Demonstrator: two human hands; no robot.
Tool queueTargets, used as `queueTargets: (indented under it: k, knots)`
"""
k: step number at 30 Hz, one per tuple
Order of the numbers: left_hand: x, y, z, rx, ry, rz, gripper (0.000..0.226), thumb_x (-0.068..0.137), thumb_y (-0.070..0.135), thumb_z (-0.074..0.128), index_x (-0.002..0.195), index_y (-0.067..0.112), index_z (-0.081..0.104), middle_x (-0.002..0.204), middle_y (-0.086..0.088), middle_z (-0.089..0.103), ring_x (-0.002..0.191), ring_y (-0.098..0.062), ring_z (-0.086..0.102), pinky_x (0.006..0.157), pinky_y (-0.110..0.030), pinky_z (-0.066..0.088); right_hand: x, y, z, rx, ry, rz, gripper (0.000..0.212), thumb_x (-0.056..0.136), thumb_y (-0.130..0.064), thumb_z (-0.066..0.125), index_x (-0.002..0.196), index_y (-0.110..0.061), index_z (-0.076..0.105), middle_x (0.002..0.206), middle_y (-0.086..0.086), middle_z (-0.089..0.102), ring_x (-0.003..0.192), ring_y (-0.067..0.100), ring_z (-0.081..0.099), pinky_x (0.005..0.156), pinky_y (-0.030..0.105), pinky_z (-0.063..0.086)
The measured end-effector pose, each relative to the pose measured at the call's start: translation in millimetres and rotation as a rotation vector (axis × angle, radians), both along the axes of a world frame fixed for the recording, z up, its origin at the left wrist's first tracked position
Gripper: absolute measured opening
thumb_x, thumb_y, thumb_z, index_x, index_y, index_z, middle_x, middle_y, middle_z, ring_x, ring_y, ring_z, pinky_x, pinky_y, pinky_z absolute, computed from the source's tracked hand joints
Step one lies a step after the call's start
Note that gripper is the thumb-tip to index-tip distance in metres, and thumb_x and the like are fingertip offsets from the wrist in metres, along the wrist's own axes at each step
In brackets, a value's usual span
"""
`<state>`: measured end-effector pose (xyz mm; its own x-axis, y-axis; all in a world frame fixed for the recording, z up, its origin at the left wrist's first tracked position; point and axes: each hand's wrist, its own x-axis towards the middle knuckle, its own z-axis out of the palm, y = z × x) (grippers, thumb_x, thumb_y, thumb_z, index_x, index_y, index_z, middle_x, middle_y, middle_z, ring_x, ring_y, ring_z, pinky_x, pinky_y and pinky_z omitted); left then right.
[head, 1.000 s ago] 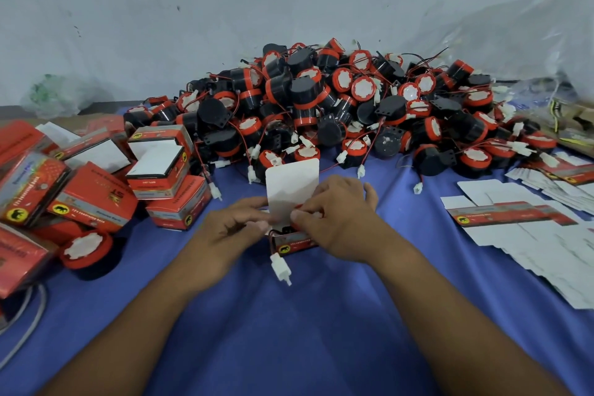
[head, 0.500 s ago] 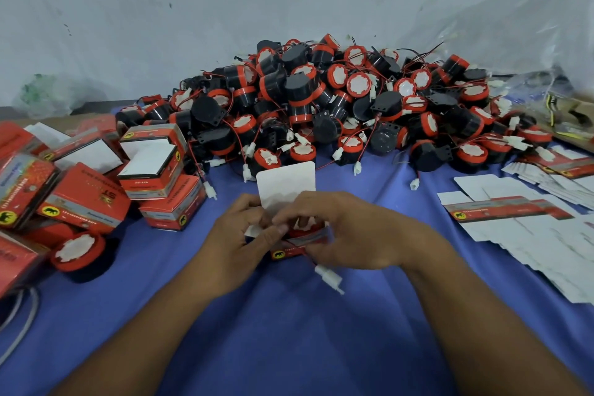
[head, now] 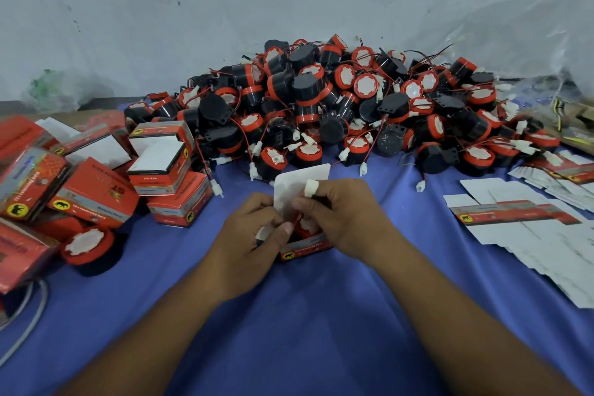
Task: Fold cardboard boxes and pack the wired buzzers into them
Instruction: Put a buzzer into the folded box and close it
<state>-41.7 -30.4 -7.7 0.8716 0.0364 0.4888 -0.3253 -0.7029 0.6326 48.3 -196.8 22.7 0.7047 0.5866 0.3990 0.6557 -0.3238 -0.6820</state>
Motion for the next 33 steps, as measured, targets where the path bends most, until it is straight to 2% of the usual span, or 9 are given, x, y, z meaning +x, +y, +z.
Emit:
queueTargets:
  k: [5, 9, 13, 16, 18, 20, 24, 29, 33]
  knots:
    - [0, -2, 2, -0.080, 0.101, 0.123, 0.016, 0.082, 0.019, 0.077, 0.067, 0.014, 0.073, 0.099, 0.004, 0.060, 0.089, -0.006, 0.059, 0.072, -0.014, 0.044, -4, 7, -3, -0.016, -0.075, -0.080, 0.023, 0.092, -0.026, 0.068, 0.088, -0.030, 0.046, 0.060, -0.006, 0.062, 0.062, 0.012, 0.058, 0.053, 0.026, 0.043]
    - [4, -2, 4, -0.248, 0.267, 0.191, 0.011, 0.080, 0.019, 0.076, 0.069, 0.022, 0.074, 0.100, 0.010, 0.063, 0.091, -0.003, 0.061, 0.076, -0.017, 0.045, -5, 1, 4, -0.082, -0.092, 0.031, 0.014, 0.101, -0.031, 0.055, 0.094, -0.020, 0.058, 0.066, -0.003, 0.063, 0.062, 0.013, 0.058, 0.059, 0.035, 0.048]
    - [4, -11, 2, -0.496, 0.238, 0.264, 0.022, 0.079, 0.006, 0.075, 0.084, 0.026, 0.068, 0.087, 0.011, 0.074, 0.081, -0.005, 0.069, 0.064, -0.017, 0.053, -10, -4, 11, -0.038, -0.034, 0.163, 0.047, 0.107, -0.039, 0.033, 0.099, -0.003, 0.062, 0.076, 0.007, 0.065, 0.070, 0.020, 0.060, 0.067, 0.041, 0.048]
    - [7, -15, 1, -0.642, 0.201, 0.353, 0.028, 0.081, 0.013, 0.079, 0.094, 0.021, 0.056, 0.091, 0.002, 0.069, 0.079, -0.013, 0.068, 0.056, -0.020, 0.052, -9, -2, 11, -0.078, -0.002, 0.195, 0.042, 0.107, -0.029, 0.040, 0.103, 0.002, 0.068, 0.095, 0.003, 0.059, 0.091, 0.014, 0.059, 0.082, 0.036, 0.049]
    - [10, -16, 1, -0.740, 0.187, 0.365, 0.036, 0.080, 0.012, 0.079, 0.100, 0.024, 0.051, 0.095, 0.002, 0.066, 0.072, -0.002, 0.066, 0.053, -0.016, 0.050, -8, -1, 11, -0.102, 0.010, 0.204, 0.023, 0.103, -0.019, 0.053, 0.105, -0.011, 0.074, 0.094, -0.003, 0.057, 0.092, 0.007, 0.057, 0.084, 0.029, 0.049]
    - [11, -18, 1, -0.748, 0.163, 0.374, 0.041, 0.080, 0.003, 0.073, 0.101, 0.028, 0.050, 0.096, 0.004, 0.064, 0.067, 0.006, 0.063, 0.051, -0.014, 0.049, -10, 0, 8, -0.048, 0.046, 0.181, 0.018, 0.096, -0.014, 0.066, 0.109, -0.024, 0.074, 0.089, -0.007, 0.063, 0.086, 0.005, 0.060, 0.078, 0.020, 0.048]
    - [9, -20, -3, -0.636, 0.107, 0.353, 0.039, 0.082, 0.001, 0.067, 0.103, 0.029, 0.049, 0.098, 0.009, 0.063, 0.077, 0.005, 0.063, 0.058, -0.015, 0.051, -14, 8, 2, -0.011, 0.052, 0.061, 0.007, 0.087, -0.018, 0.077, 0.086, -0.022, 0.071, 0.079, -0.013, 0.063, 0.072, 0.001, 0.059, 0.068, 0.014, 0.047]
    - [3, -13, -5, -0.689, 0.094, 0.237, 0.030, 0.087, -0.003, 0.057, 0.104, 0.022, 0.057, 0.093, 0.006, 0.070, 0.083, -0.010, 0.069, 0.065, -0.023, 0.056, -19, 13, 6, -0.111, -0.074, 0.016, 0.011, 0.088, -0.013, 0.073, 0.093, -0.020, 0.081, 0.091, 0.000, 0.066, 0.084, 0.018, 0.062, 0.076, 0.035, 0.051]
    - [1, -13, -2, -0.598, 0.118, 0.138, 0.053, 0.084, 0.013, 0.051, 0.134, 0.028, 0.052, 0.105, 0.023, 0.070, 0.094, 0.004, 0.066, 0.073, -0.016, 0.054, -24, 12, 16, -0.337, -0.223, 0.126, 0.021, 0.094, -0.010, 0.060, 0.093, -0.014, 0.080, 0.093, 0.004, 0.067, 0.089, 0.024, 0.056, 0.079, 0.040, 0.044]
